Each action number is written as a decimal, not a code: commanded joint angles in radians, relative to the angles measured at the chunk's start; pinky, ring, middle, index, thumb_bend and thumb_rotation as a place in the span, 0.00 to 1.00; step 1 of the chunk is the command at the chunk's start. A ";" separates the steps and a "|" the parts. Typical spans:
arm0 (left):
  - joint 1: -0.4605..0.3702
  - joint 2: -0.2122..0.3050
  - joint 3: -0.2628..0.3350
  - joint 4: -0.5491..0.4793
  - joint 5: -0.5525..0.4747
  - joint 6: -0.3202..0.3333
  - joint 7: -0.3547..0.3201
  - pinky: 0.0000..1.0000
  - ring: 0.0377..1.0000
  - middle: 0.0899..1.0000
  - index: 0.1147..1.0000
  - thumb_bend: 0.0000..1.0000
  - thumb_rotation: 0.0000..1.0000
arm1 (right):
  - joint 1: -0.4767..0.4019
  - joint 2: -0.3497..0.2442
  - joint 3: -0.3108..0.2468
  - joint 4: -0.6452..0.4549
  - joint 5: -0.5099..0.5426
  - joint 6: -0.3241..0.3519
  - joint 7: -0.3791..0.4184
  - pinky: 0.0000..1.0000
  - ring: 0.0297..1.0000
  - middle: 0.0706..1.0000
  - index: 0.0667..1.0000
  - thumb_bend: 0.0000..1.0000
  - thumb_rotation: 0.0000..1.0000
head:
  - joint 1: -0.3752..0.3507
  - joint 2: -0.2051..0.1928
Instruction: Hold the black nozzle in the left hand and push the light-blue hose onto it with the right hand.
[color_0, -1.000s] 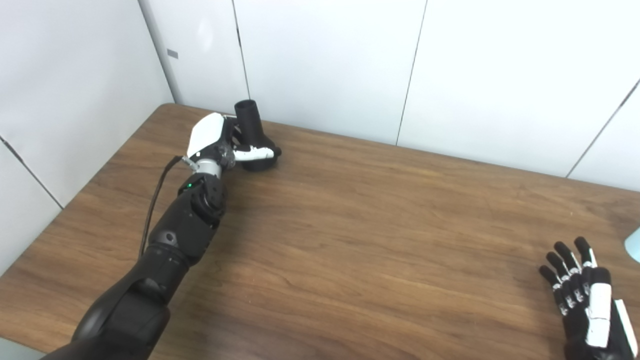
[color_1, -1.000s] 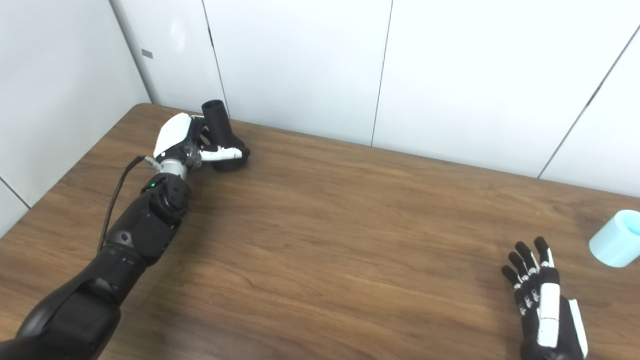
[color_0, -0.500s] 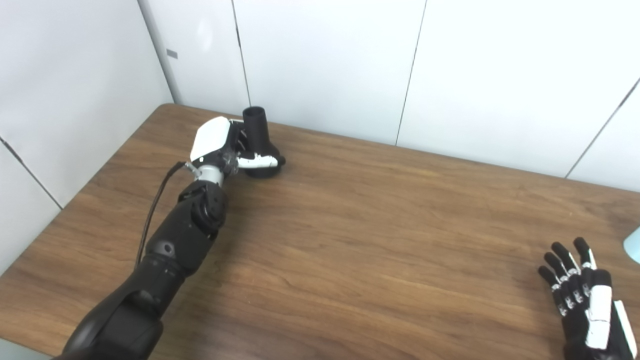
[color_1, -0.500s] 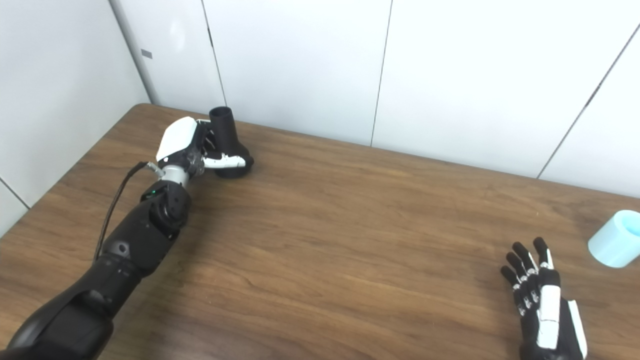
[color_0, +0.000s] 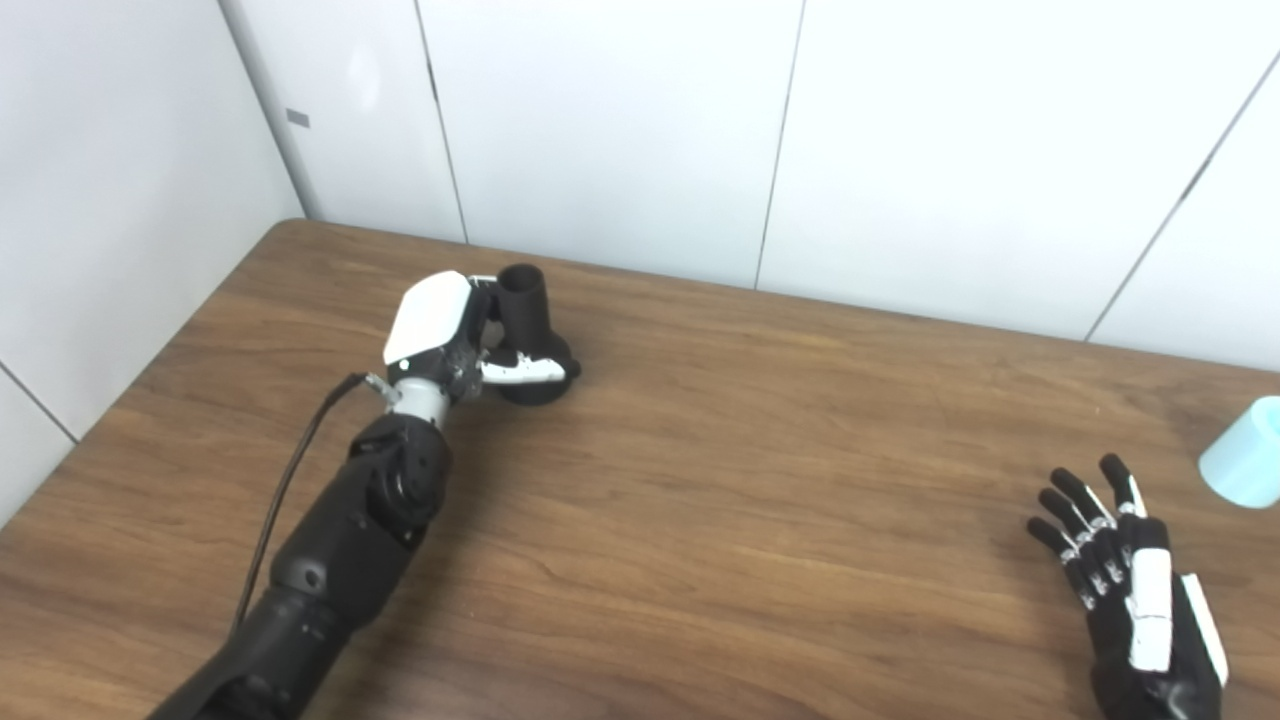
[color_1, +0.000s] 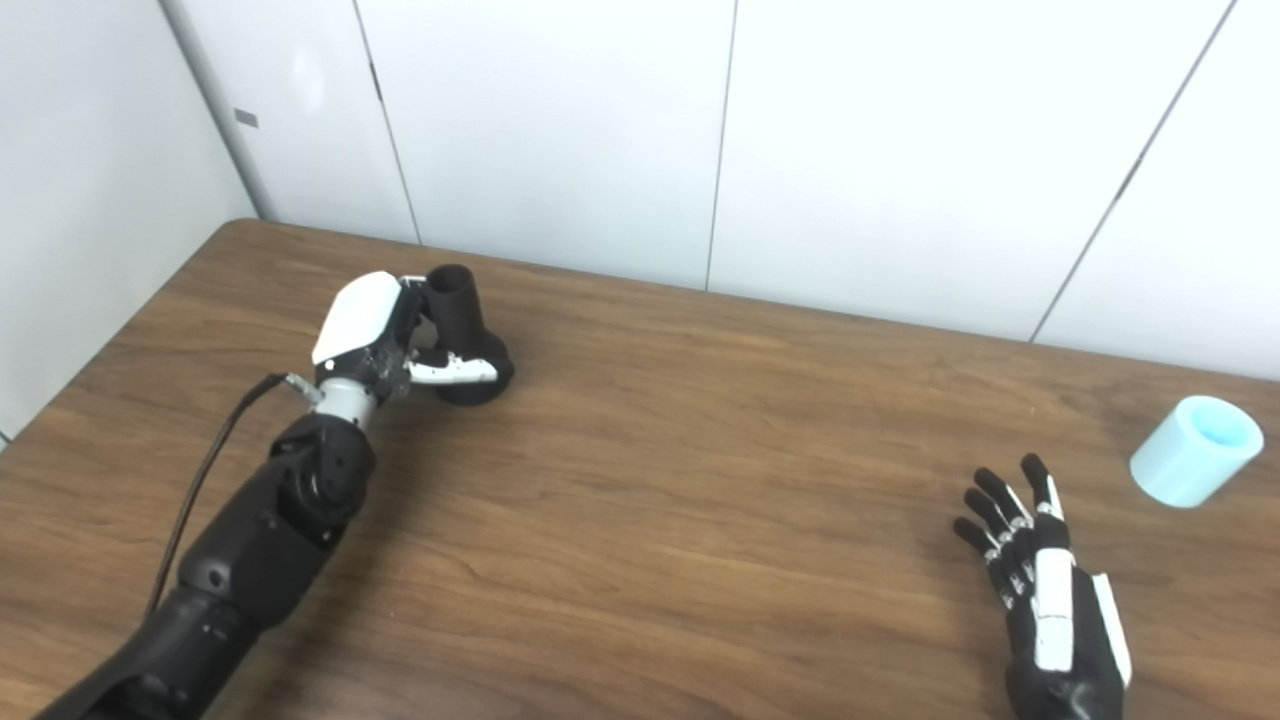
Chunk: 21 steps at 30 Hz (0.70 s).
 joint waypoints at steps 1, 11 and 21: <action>0.002 0.002 -0.014 -0.040 0.038 -0.017 0.014 0.76 0.66 0.46 0.41 0.52 0.00 | -0.005 -0.001 -0.005 -0.009 -0.002 0.011 -0.006 0.82 0.89 0.88 0.98 0.52 0.99 | 0.000 0.001; 0.075 -0.066 -0.039 -0.150 0.061 -0.030 0.005 0.83 0.64 0.41 0.43 0.52 0.00 | 0.005 -0.035 -0.015 -0.021 -0.022 0.003 -0.002 0.77 0.86 0.88 0.98 0.53 1.00 | -0.076 0.027; 0.139 -0.146 -0.051 -0.224 0.078 -0.073 0.029 0.84 0.56 0.41 0.44 0.52 0.00 | -0.008 -0.039 -0.038 -0.052 -0.006 0.014 0.001 0.82 0.87 0.89 0.99 0.55 1.00 | -0.173 0.046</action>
